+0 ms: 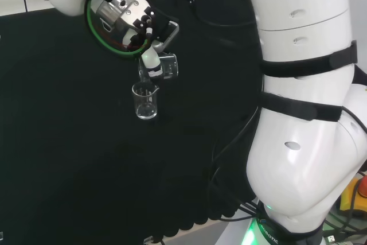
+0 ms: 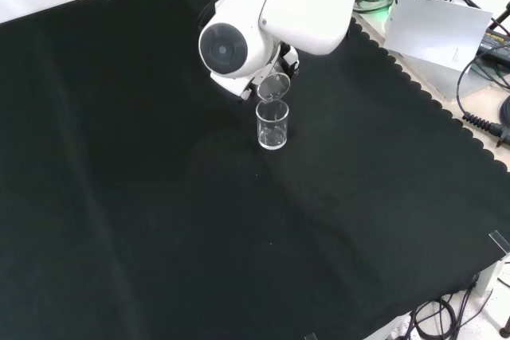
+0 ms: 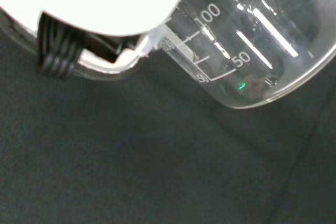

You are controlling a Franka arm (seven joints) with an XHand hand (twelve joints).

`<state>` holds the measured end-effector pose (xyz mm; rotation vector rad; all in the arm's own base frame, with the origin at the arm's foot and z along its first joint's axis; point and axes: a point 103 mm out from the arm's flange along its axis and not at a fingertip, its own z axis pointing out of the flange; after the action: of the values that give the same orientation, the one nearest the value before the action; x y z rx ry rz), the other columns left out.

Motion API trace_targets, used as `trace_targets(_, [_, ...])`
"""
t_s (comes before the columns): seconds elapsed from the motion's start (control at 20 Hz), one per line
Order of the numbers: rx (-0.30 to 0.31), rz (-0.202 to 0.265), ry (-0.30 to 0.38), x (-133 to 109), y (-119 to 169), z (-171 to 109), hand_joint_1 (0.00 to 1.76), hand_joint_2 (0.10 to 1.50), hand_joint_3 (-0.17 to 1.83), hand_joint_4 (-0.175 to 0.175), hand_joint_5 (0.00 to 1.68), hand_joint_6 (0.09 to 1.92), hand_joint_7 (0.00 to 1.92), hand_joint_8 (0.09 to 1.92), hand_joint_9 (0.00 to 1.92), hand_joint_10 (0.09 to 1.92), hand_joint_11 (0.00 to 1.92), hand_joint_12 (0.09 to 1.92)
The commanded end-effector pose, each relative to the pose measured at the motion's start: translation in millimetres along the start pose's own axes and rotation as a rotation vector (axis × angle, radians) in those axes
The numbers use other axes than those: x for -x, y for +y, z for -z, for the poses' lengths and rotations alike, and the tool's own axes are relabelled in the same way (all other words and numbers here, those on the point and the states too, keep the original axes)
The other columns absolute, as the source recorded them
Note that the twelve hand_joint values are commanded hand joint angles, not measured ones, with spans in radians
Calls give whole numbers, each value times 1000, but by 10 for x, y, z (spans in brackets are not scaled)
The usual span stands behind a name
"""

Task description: Pour the water from the handheld beaker into the one on the table.

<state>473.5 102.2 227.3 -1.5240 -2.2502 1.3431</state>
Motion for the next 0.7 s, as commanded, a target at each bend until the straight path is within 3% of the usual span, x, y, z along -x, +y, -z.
trace_targets(0.05, [100, 41, 85, 138, 13, -93, 1303, 562, 931, -175, 1144, 998, 1201, 978, 1517, 858, 1180, 842])
trace_targets(0.5, [326, 78, 260, 503, 31, -298, 1301, 583, 898, -175, 1134, 997, 1190, 979, 1504, 857, 1165, 840])
trace_targets(0.7, [412, 109, 346, 666, 73, -425, 1315, 485, 1037, -156, 1132, 995, 1324, 917, 1496, 852, 1147, 839])
